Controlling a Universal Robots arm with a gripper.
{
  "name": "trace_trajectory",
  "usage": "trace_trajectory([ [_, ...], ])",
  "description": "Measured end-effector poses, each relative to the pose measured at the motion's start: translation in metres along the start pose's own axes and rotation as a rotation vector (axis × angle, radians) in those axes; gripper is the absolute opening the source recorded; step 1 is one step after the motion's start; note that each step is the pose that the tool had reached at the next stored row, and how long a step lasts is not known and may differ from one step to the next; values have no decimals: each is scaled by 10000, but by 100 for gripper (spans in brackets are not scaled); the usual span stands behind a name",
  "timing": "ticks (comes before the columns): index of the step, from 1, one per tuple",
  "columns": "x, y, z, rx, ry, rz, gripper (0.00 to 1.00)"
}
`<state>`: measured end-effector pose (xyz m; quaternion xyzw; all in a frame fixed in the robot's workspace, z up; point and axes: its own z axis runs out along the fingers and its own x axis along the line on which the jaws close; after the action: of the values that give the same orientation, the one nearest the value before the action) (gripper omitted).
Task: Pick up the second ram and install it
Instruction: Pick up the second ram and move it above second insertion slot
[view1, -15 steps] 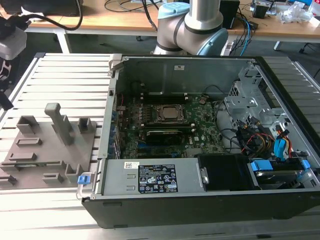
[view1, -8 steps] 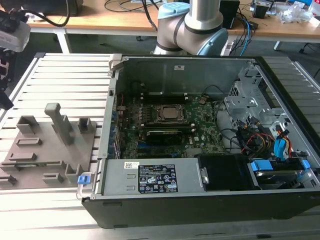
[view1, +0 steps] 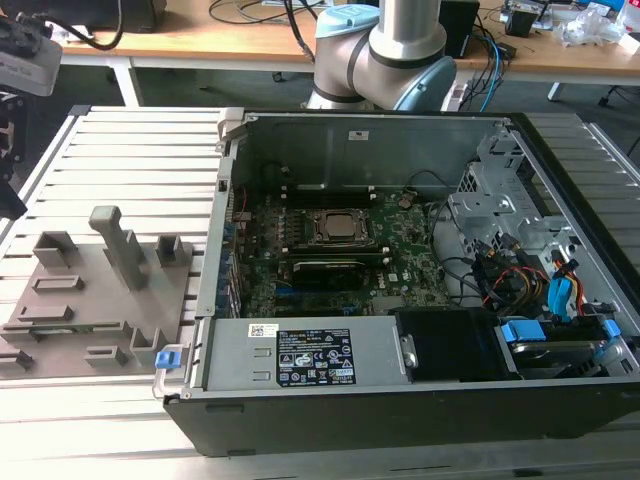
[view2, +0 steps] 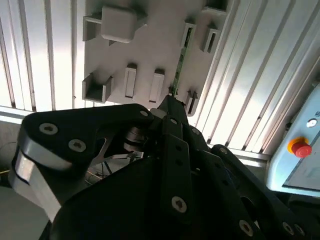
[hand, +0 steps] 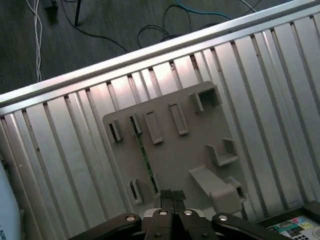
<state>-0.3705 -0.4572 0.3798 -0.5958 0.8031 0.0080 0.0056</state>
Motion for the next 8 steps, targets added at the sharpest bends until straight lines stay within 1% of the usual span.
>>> trace_trajectory([
  [2, 0, 0, 0, -8, 3, -461, 11],
  [4, 0, 0, 0, -16, 5, -825, 11],
  [5, 0, 0, 0, -21, 7, -1152, 11],
  [7, 0, 0, 0, -26, 9, -1374, 11],
  [8, 0, 0, 0, -30, 10, -1624, 11],
])
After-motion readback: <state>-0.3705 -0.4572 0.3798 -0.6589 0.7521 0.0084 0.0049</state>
